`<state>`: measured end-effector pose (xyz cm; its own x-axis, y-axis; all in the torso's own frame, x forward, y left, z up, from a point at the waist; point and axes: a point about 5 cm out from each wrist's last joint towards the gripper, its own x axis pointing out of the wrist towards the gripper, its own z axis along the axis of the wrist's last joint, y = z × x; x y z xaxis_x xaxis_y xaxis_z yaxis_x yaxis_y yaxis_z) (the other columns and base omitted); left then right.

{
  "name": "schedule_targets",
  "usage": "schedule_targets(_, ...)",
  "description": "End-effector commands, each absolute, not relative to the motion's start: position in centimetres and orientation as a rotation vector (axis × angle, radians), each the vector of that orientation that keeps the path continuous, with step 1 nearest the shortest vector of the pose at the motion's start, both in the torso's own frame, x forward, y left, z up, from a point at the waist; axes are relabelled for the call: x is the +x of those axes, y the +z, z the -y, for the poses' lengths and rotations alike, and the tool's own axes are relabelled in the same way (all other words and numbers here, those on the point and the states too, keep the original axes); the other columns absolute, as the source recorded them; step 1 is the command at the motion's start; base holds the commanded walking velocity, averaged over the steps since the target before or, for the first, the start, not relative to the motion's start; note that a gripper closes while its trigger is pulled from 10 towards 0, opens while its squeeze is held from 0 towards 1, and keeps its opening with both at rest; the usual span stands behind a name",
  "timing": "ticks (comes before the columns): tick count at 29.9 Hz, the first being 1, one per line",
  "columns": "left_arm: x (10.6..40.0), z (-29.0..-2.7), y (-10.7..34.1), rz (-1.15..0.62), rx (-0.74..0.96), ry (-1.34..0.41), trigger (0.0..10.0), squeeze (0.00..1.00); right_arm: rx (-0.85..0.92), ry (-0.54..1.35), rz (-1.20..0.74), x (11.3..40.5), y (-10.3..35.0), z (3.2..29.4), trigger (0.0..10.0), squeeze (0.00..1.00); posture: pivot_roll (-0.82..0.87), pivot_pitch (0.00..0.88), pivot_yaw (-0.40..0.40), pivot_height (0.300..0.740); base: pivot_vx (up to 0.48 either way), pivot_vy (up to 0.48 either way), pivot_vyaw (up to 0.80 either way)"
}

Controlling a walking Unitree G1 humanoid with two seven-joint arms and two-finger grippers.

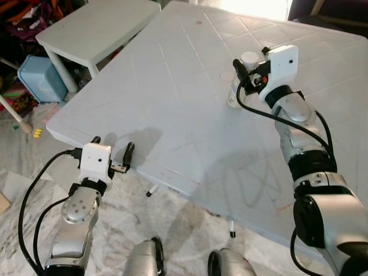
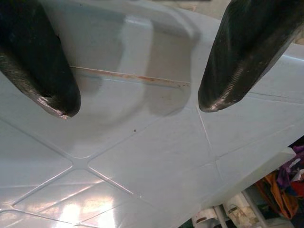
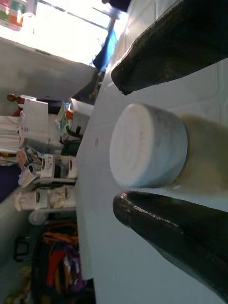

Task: Restocking fridge

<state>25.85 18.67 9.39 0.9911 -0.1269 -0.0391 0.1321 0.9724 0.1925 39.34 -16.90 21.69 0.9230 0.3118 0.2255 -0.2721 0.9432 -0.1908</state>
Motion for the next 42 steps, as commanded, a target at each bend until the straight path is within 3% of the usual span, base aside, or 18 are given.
schedule_targets(1,25.7,-18.9,9.6,-0.03,0.213,-0.132,10.0,0.0,-0.132,0.319,0.256,39.6,22.1,16.5,0.0,0.0,0.04,0.173,0.07,0.74,0.0,0.0,0.0)
schedule_targets(26,26.8,-18.0,9.2,-0.042,0.176,-0.122,10.0,0.0,-0.078,0.369,0.276,39.0,21.9,16.0,0.0,0.0,0.01,0.127,0.065,0.74,0.0,0.0,0.0)
schedule_targets(28,27.0,-17.9,9.0,-0.055,0.164,-0.095,10.0,0.0,-0.034,0.396,0.306,38.1,21.9,15.6,0.7,0.0,0.01,0.11,0.061,0.74,0.0,0.0,0.0)
schedule_targets(29,27.1,-17.8,9.0,-0.055,0.157,-0.09,10.0,0.0,-0.018,0.405,0.313,37.7,21.8,15.4,1.7,0.0,0.01,0.1,0.06,0.74,0.0,0.0,0.0)
schedule_targets(30,27.2,-17.7,8.9,-0.055,0.146,-0.085,10.0,0.0,-0.008,0.414,0.318,37.2,21.7,15.1,3.7,0.0,0.0,0.089,0.058,0.74,0.0,0.0,0.0)
schedule_targets(31,27.2,-17.7,8.9,-0.055,0.146,-0.085,10.0,0.0,-0.008,0.414,0.318,37.2,21.7,15.1,3.7,0.0,0.0,0.089,0.058,0.74,0.0,0.0,0.0)
schedule_targets(32,27.3,-17.7,8.9,-0.053,0.138,-0.081,10.0,0.0,-0.005,0.415,0.323,36.7,21.6,14.9,10.0,0.0,-0.01,0.072,0.054,0.74,0.0,0.0,0.0)
schedule_targets(33,27.8,-17.4,8.8,-0.046,0.119,-0.07,10.0,0.0,0.059,0.41,0.34,34.7,21.1,14.1,10.0,0.0,-0.02,0.037,0.041,0.74,0.0,0.0,0.0)
schedule_targets(42,28.5,-16.9,8.9,-0.032,0.092,-0.052,10.0,0.0,0.169,0.269,0.323,31.6,19.6,14.1,10.0,0.0,-0.04,0.0,0.031,0.74,0.0,0.135,0.0)
